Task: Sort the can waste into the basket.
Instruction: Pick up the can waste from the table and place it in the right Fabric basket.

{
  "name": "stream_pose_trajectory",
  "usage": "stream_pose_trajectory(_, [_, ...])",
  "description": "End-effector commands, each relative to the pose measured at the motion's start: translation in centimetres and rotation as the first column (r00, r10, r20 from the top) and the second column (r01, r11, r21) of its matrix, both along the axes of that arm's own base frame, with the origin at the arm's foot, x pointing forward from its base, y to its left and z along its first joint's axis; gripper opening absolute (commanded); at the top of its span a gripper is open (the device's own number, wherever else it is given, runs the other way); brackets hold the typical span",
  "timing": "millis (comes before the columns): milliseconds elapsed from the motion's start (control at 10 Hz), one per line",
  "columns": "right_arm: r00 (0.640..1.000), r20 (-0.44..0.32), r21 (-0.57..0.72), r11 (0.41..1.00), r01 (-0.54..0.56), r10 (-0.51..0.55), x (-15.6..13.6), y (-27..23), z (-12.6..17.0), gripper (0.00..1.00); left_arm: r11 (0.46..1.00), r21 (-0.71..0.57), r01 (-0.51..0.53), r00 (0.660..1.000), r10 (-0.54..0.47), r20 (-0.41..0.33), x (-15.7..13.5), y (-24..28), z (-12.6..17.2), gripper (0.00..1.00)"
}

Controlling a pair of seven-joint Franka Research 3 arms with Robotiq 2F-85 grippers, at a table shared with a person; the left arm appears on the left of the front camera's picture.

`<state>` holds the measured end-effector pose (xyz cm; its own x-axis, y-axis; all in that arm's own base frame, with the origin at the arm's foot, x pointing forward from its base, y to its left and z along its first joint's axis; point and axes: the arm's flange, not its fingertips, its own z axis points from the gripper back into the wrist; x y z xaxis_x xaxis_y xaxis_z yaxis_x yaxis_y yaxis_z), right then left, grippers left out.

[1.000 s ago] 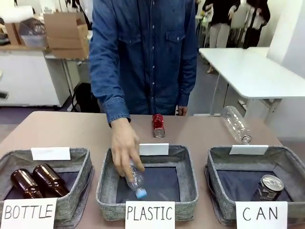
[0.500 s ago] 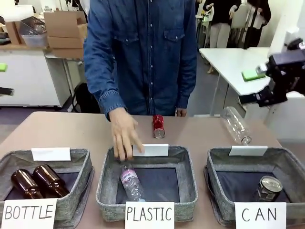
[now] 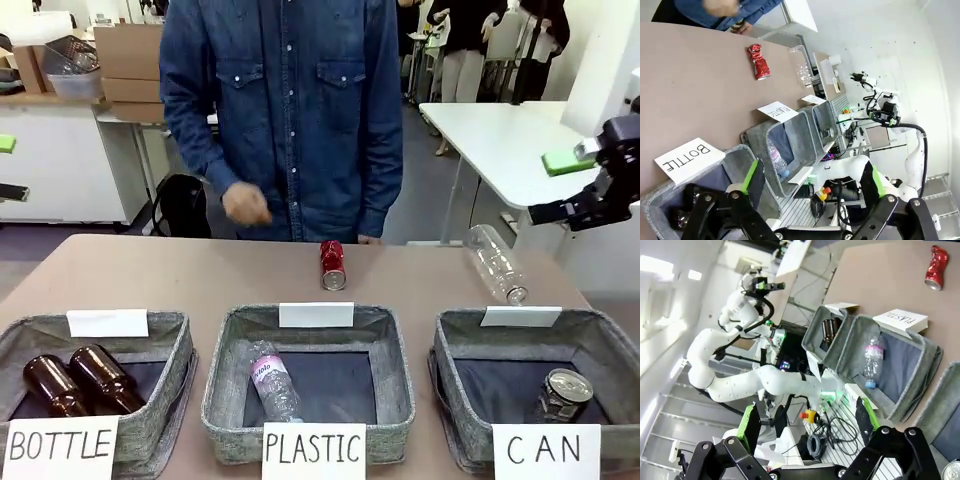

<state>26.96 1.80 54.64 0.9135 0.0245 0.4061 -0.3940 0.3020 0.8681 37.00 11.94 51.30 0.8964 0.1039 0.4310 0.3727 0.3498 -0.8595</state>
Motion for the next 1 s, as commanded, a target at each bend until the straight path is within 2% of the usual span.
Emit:
stream_pose_trajectory(0, [1.0,0.008,0.005,1.0,-0.017,0.017,0.0,0.3,-0.2,1.0,1.0,-0.001,0.018,1.0,-0.018,0.015,-0.1,0.2,0.0,1.0])
stream_pose_trajectory(800, [1.0,0.0,0.0,1.0,-0.007,0.007,0.0,0.2,0.0,1.0,1.0,-0.001,0.018,1.0,-0.018,0.015,-0.1,0.2,0.0,1.0])
stream_pose_trajectory(900, [0.997,-0.056,-0.051,0.997,0.058,-0.06,2.7,2.7,0.0,1.0,1.0,-0.001,0.018,1.0,-0.018,0.015,-0.1,0.2,0.0,1.0])
